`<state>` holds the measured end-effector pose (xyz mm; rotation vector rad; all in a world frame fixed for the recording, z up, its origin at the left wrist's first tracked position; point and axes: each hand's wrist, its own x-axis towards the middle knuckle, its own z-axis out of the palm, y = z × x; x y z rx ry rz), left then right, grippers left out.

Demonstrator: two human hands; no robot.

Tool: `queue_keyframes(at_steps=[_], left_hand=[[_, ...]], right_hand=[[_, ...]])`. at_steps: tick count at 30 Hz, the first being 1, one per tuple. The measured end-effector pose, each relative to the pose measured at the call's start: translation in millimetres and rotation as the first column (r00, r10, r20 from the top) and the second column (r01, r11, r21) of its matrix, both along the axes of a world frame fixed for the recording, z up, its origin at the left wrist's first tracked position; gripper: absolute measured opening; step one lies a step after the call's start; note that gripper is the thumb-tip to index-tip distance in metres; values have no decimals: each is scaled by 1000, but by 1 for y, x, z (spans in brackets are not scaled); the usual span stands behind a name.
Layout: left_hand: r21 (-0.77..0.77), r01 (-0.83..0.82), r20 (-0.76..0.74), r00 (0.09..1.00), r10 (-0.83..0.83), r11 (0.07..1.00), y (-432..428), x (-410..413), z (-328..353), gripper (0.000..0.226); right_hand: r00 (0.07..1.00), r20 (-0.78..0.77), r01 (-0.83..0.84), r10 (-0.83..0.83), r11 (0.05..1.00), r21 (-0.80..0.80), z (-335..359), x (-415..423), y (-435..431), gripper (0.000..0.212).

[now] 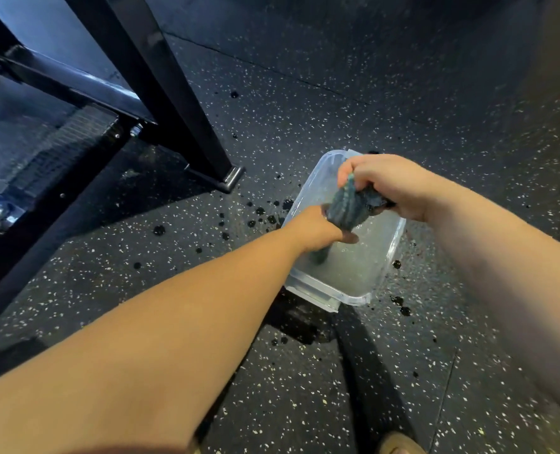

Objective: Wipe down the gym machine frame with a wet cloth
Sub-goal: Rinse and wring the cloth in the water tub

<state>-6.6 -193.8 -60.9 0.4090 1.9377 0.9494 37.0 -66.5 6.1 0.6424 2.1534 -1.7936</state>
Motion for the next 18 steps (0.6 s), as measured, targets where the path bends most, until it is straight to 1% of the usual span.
queue_keyframes(at_steps=[1, 2, 3, 4, 5, 6, 7, 8, 10, 11, 12, 13, 14, 15, 16, 17, 18], left_hand=[[23, -17, -61, 998, 18, 1000, 0, 3, 4, 41], [33, -23, -124, 992, 27, 999, 1, 4, 5, 36], [5, -26, -215, 976, 27, 1000, 2, 5, 4, 36], [-32, -20, -266, 964, 10, 999, 2, 6, 4, 40], [-62, 7, -299, 954, -26, 998, 3, 8, 1, 48], [-109, 36, -289, 955, -67, 993, 4, 11, -4, 57], [-165, 71, -297, 947, -119, 984, 5, 15, -8, 65], [-237, 109, -315, 931, -183, 965, 6, 18, -11, 66], [-409, 197, -340, 873, -349, 891, 10, 24, -21, 53], [-500, 271, -298, 838, -457, 823, 12, 26, -24, 45], [-577, 348, -216, 808, -549, 739, 14, 27, -26, 41], [-633, 401, -140, 783, -607, 662, 16, 27, -24, 39], [-652, 425, -118, 761, -638, 628, 20, 28, -21, 39], [-662, 417, -166, 729, -665, 623, 22, 25, -18, 39], [-636, 367, -242, 741, -626, 679, 23, 23, -11, 40], [-594, 296, -319, 767, -557, 748, 23, 18, -2, 44], [-522, 227, -395, 790, -469, 822, 22, 13, 9, 51]], right_hand=[[998, -15, 54, -54, 998, -12, 0, 3, 4, 32], [997, -15, 80, -80, 997, 21, -3, 6, 10, 30], [998, 6, 68, -68, 993, 100, -11, 8, 14, 27], [999, 48, 6, -17, 976, 215, -22, 10, 18, 22], [989, 125, -122, 80, 916, 381, -35, 11, 21, 16], [954, 230, -290, 194, 794, 535, -50, 12, 21, 14], [894, 335, -447, 297, 626, 639, -62, 13, 17, 20], [833, 407, -550, 374, 481, 683, -73, 14, 9, 26], [717, 520, -682, 465, 315, 660, -85, 18, -9, 32], [651, 585, -742, 484, 242, 626, -88, 20, -17, 34], [596, 643, -787, 481, 193, 586, -88, 21, -24, 34], [572, 672, -810, 471, 192, 555, -88, 19, -27, 33], [573, 675, -815, 465, 232, 531, -85, 19, -27, 32], [609, 642, -791, 466, 297, 535, -80, 17, -25, 32], [677, 567, -735, 469, 391, 555, -78, 16, -19, 34], [769, 446, -639, 458, 521, 566, -74, 14, -12, 41], [857, 309, -515, 412, 675, 529, -72, 15, -4, 53]])
